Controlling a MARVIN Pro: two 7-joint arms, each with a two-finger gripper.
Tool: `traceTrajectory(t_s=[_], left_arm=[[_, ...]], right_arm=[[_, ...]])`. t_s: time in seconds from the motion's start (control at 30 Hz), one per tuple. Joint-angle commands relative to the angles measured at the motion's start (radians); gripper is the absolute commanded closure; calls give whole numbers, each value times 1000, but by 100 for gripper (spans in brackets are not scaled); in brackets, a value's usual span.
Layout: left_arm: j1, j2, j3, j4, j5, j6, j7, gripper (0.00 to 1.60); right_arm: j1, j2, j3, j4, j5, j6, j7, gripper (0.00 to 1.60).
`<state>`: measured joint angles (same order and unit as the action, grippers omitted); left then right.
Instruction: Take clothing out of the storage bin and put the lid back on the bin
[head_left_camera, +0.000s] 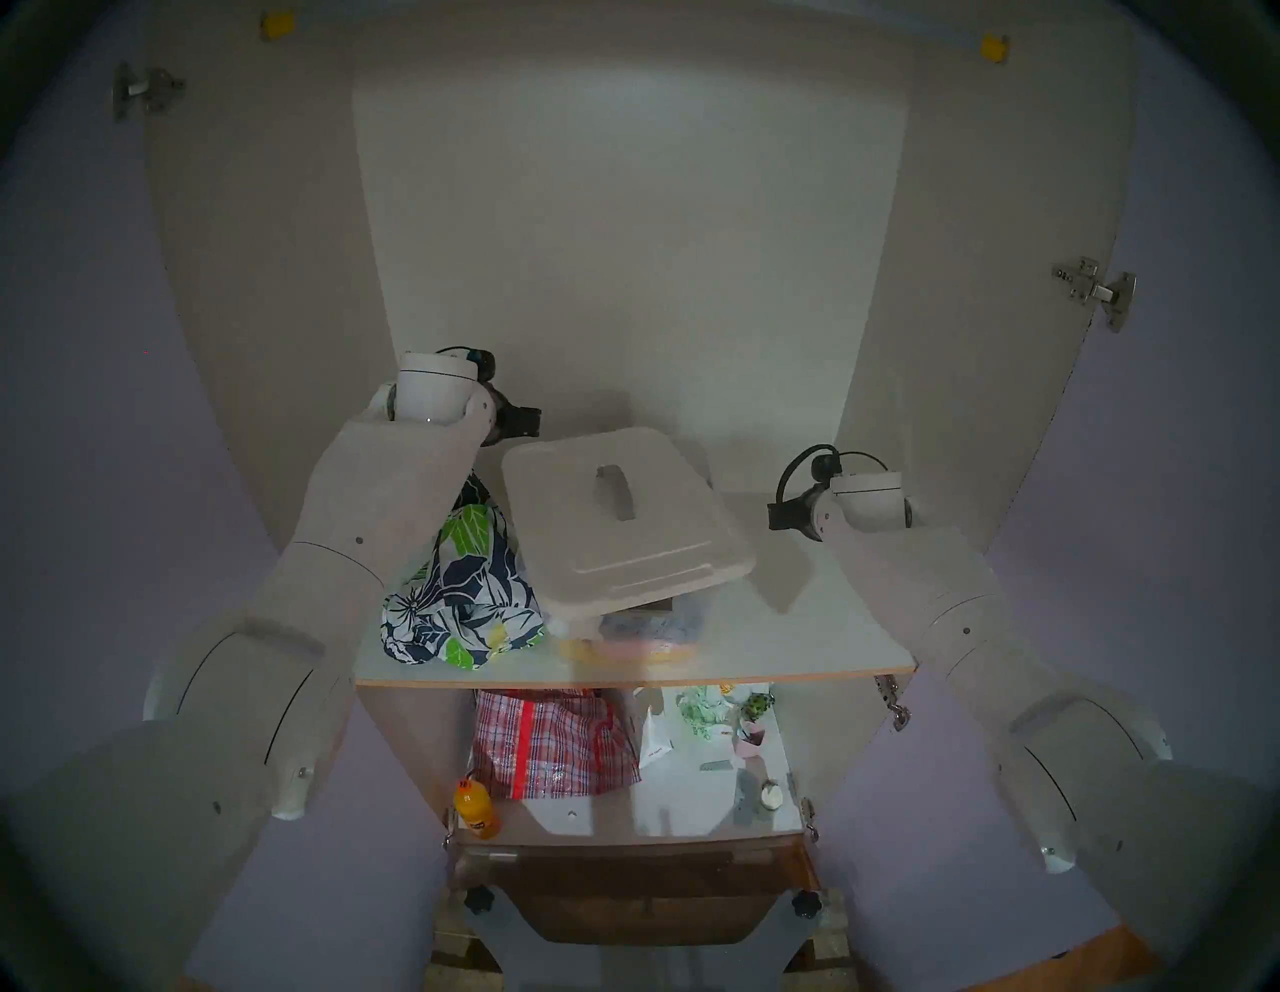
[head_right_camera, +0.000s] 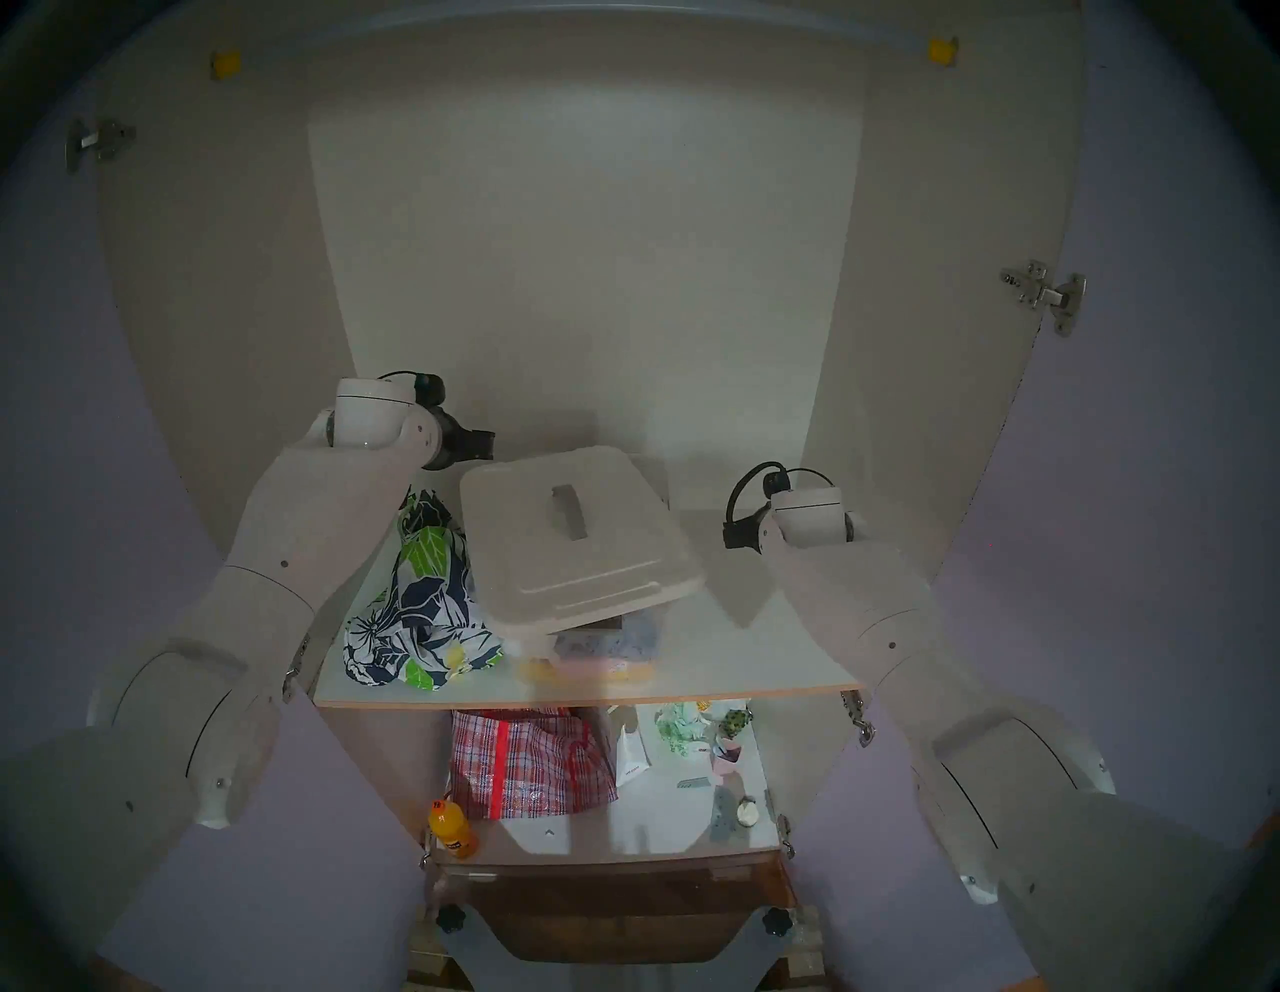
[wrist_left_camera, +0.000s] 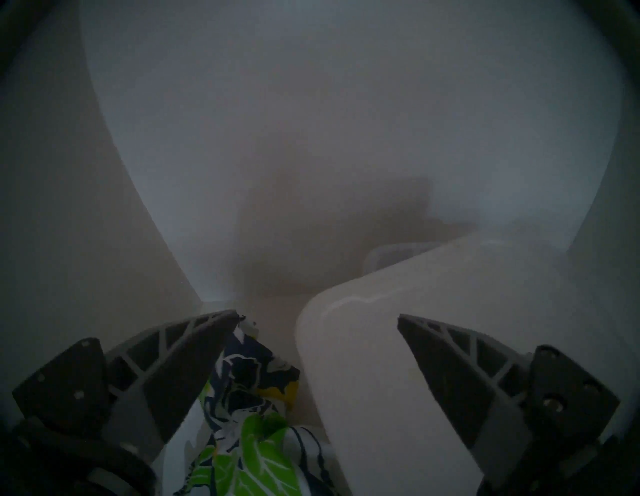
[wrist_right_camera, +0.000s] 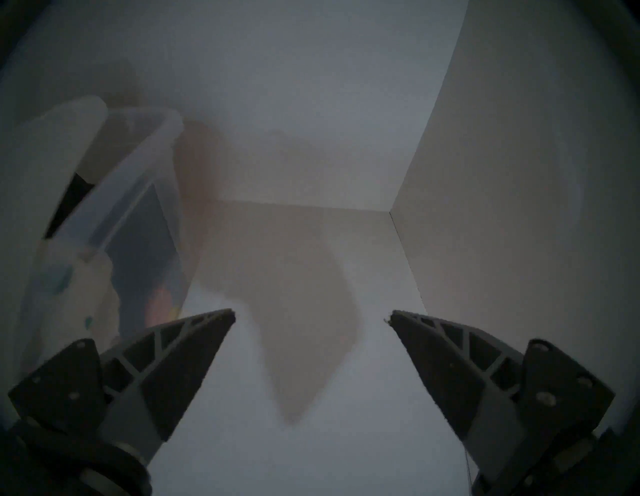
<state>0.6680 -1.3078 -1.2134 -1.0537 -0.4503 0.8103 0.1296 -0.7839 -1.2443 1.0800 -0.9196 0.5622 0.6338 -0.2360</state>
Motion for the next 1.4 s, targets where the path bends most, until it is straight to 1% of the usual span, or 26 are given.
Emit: traceTrajectory(t_s=[0.0, 0.17, 0.2, 0.27, 0.4, 0.57, 0.6, 0.83, 1.03, 1.07, 1.2, 1.23, 1.3, 1.37], left_arm=[[-45, -38, -13, -18, -28, 33, -14, 0], [-54, -82, -62, 8, -77, 57, -13, 0], [-54, -82, -62, 8, -77, 57, -13, 0], [-58, -99, -61, 13, -79, 74, -7, 0], [-59, -117, -49, 4, -74, 103, 6, 0], [-47, -129, -58, -16, -84, 105, 13, 0], [-50, -127, -46, -17, -81, 113, 8, 0], [-60, -155, -27, -6, -79, 144, 25, 0], [-30, -169, -12, -52, -87, 150, 33, 0], [-21, -171, -11, -62, -91, 150, 34, 0], [9, -176, -13, -100, -97, 150, 59, 0], [19, -178, -13, -113, -99, 150, 65, 0], [25, -179, -13, -121, -101, 150, 70, 0], [41, -185, -15, -144, -107, 150, 90, 0]], right_arm=[[73, -25, -7, 10, -13, -55, 19, 0], [116, -38, -26, 79, -18, -96, 52, 0], [116, -38, -26, 79, -18, -96, 52, 0], [118, -35, -33, 83, -22, -119, 71, 0], [116, -27, -44, 93, -33, -157, 80, 0], [145, -38, -43, 161, -37, -186, 88, 0], [153, -40, -43, 177, -39, -191, 92, 0], [176, -54, -49, 237, -54, -225, 94, 0], [204, -87, -56, 302, -70, -248, 84, 0], [210, -98, -52, 316, -71, -250, 65, 0], [229, -124, -50, 362, -75, -269, 57, 0], [232, -126, -52, 368, -78, -284, 67, 0], [234, -129, -53, 373, -80, -288, 68, 0], [232, -123, -47, 379, -75, -324, 86, 0]])
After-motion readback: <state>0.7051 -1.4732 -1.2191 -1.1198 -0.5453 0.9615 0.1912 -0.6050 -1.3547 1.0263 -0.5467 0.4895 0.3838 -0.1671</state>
